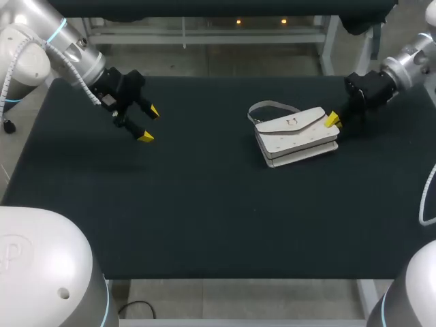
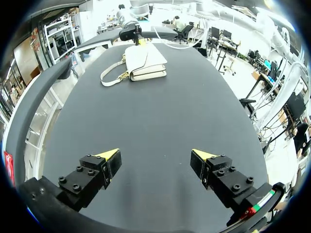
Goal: Pick up the bag, open it, inspect its contents, close it, and place it on the opposite side
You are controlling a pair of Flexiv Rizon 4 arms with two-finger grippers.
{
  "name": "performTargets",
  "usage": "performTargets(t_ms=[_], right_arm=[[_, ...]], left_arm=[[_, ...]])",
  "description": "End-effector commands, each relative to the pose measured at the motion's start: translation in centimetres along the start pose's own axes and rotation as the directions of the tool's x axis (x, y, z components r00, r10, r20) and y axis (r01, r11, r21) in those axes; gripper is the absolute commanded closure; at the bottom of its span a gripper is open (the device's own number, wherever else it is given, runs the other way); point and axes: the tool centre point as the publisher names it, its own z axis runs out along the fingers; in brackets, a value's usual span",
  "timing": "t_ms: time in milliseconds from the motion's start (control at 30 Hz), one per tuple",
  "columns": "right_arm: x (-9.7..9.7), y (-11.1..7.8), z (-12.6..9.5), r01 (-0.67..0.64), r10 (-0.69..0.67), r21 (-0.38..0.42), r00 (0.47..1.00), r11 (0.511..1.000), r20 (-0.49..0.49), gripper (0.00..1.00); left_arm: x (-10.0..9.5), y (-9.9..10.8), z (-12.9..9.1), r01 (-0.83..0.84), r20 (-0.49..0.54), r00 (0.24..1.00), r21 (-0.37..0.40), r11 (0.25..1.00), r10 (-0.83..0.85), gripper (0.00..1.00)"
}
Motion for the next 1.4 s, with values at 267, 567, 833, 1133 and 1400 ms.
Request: performTargets(t_ms=[267,567,833,1133,1400], right_arm=[[0.8,-1.4,2.5,0.005,-0.008,-0.144,1.000,0.990,-0.018,1.00],[1.0,-2.0,4.5,-0.035,0.035,-0.247,0.999,0.968,-0.006,1.00],[1.0,-2.0,4.5,-0.035,0.035,-0.247,0.999,0.968,-0.006,1.00],[1.6,-1.8,5.5,-0.044,0.053,-0.261,0.998,0.964,0.026,1.00],[4.4,-1.6,10.5,0.000,0.003,-0.323,1.000,0.946,0.011,1.00]], left_arm=[[0.0,0.0,0.1,-0.001,0.001,1.000,0.002,1.000,0.001,0.00],[0.0,0.0,0.1,-0.001,0.001,1.000,0.002,1.000,0.001,0.00],[0.0,0.0,0.1,-0.001,0.001,1.000,0.002,1.000,0.001,0.00],[0.0,0.0,0.1,-0.001,0.001,1.000,0.002,1.000,0.001,0.00],[0.0,0.0,0.1,-0.001,0.001,1.000,0.002,1.000,0.001,0.00]])
